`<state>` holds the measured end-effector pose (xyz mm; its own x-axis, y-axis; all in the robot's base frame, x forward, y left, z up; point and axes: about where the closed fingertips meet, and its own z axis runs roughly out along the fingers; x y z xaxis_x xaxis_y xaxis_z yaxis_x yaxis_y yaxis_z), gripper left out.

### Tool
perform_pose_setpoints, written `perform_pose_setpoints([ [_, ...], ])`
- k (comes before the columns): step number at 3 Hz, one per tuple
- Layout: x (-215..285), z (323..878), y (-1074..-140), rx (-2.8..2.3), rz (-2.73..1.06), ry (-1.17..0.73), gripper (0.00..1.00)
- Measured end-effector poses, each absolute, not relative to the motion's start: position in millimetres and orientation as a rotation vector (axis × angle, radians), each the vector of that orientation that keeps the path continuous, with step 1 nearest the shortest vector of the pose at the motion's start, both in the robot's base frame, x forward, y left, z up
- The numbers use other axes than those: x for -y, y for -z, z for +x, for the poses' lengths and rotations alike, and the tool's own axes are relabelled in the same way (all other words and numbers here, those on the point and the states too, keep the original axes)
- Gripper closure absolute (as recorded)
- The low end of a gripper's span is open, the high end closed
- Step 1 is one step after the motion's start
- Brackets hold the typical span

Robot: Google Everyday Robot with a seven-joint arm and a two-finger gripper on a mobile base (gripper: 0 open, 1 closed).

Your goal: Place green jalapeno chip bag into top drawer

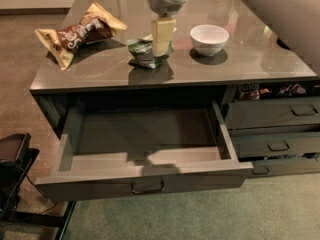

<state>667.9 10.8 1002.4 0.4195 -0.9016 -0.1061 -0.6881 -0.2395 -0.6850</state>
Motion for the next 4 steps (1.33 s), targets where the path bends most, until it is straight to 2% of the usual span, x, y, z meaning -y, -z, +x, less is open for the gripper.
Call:
perform_pose_setpoints([
  [2, -17.9, 710.5, -965.6, -1.423, -2.057, 0.404, 0.0],
  [4, -21.9, 725.2, -932.0, -1.476, -2.11, 0.379, 0.0],
])
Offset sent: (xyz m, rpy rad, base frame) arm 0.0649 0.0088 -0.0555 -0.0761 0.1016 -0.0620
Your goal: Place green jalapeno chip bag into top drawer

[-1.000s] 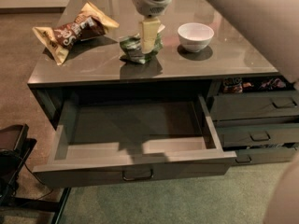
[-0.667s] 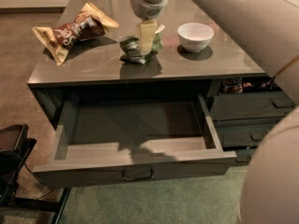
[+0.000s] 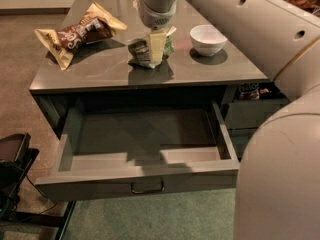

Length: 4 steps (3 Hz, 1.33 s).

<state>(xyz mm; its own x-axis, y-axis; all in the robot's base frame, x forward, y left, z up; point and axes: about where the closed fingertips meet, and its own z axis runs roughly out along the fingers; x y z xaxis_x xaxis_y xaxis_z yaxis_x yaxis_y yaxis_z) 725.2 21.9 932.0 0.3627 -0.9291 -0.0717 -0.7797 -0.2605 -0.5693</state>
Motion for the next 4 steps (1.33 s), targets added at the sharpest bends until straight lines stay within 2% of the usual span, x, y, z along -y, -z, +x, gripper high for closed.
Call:
perform_pose_setpoints([
  [1, -17.2, 720.5, -914.3, -1.493, -2.137, 0.357, 0.0],
  [2, -9.4, 715.0, -896.1, -1.516, -2.155, 0.331, 0.15],
  [4, -9.1, 714.9, -895.6, -1.516, -2.155, 0.331, 0.62],
])
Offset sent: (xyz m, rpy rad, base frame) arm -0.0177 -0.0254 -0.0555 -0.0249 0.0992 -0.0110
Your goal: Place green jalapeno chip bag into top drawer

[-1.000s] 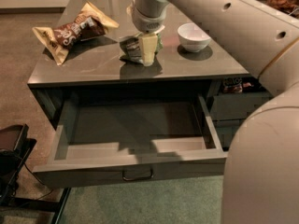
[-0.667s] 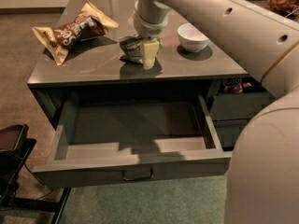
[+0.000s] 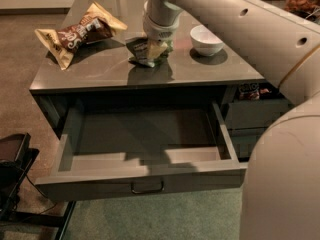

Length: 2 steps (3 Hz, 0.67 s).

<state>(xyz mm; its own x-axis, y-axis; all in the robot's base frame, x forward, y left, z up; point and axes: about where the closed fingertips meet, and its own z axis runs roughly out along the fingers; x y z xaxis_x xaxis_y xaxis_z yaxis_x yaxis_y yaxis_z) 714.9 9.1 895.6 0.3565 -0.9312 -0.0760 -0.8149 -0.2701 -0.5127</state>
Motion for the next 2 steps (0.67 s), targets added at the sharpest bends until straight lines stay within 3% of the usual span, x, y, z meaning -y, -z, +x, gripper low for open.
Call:
perform_pose_setpoints([
  [1, -9.4, 713.5, -895.9, -1.503, -2.157, 0.325, 0.85],
  [2, -6.1, 696.2, -909.8, -1.414, -2.167, 0.297, 1.0],
])
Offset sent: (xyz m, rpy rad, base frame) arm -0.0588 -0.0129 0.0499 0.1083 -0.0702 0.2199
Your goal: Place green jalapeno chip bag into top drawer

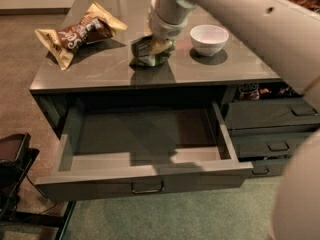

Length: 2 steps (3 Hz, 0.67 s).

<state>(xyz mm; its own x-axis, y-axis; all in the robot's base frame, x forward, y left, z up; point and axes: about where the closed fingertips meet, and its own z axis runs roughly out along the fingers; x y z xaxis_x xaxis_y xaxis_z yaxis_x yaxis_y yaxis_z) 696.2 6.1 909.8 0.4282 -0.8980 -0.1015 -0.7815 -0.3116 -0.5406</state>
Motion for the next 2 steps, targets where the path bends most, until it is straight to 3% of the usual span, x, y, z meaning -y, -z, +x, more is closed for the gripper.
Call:
perform_pose_setpoints([
  [2, 14.9, 598.7, -956.0, -1.138, -2.21, 0.166, 1.0],
])
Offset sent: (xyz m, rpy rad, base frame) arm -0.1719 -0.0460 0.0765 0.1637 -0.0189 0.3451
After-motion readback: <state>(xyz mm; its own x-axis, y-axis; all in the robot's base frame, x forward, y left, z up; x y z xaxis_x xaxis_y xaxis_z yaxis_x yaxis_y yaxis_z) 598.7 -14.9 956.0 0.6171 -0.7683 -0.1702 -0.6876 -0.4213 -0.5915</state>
